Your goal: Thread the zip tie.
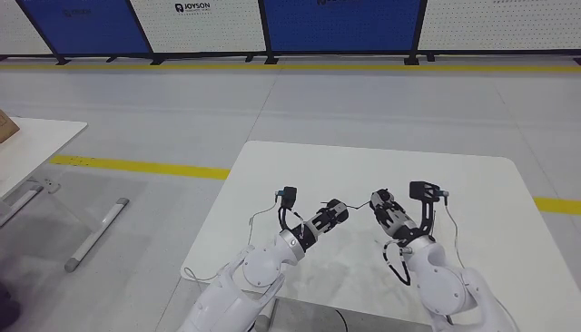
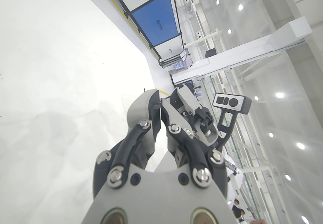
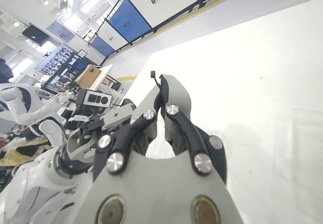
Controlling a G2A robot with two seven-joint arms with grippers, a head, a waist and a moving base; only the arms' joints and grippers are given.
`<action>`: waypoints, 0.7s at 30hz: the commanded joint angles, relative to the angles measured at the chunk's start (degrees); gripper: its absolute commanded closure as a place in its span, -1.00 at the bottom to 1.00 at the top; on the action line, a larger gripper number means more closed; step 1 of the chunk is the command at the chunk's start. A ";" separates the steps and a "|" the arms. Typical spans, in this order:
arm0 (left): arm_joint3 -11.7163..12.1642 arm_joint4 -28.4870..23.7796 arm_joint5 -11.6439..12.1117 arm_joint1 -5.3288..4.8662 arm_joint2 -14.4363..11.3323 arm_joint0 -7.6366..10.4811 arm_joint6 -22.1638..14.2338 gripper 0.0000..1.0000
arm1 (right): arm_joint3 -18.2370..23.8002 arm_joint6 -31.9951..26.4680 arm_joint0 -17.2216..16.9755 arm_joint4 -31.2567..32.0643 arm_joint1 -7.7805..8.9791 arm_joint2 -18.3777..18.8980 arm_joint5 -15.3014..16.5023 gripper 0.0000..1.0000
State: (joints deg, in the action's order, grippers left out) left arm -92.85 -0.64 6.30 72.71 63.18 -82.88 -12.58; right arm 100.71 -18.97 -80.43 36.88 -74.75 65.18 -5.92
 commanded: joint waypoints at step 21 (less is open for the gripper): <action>0.03 -0.33 -0.02 0.02 0.03 -0.04 0.28 1.00 | -1.40 1.19 0.18 -2.47 -0.51 -0.81 0.42 1.00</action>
State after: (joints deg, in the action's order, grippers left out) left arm -92.85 -0.66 6.30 72.71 63.19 -82.88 -12.57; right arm 99.21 -18.03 -80.08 34.59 -75.25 64.24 -5.56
